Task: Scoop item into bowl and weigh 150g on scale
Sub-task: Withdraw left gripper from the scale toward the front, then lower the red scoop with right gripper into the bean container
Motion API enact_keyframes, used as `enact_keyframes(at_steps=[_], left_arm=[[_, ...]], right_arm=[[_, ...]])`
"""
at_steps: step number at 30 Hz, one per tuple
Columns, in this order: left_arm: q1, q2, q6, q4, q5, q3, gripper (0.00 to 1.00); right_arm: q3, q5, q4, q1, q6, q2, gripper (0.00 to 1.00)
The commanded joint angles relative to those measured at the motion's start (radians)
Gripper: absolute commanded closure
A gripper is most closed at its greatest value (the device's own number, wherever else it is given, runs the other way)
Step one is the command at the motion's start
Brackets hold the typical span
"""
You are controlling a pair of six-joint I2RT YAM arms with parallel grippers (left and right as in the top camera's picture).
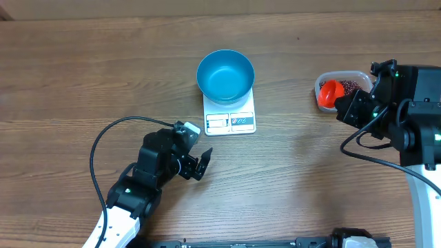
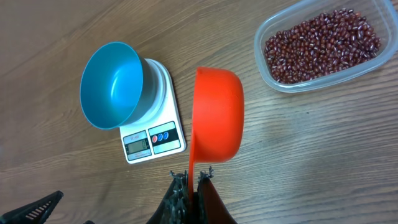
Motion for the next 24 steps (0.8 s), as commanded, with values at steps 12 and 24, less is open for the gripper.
enact_keyframes(at_steps=[12, 24], left_arm=[[-0.004, 0.0, -0.002, -0.007, 0.014, -0.007, 0.01], [-0.004, 0.0, -0.002, 0.034, 0.014, -0.007, 0.01]], right_arm=[[0.046, 0.01, -0.005, -0.007, -0.026, 0.032, 0.97], [0.306, 0.079, -0.104, -0.053, -0.137, 0.211, 0.96]])
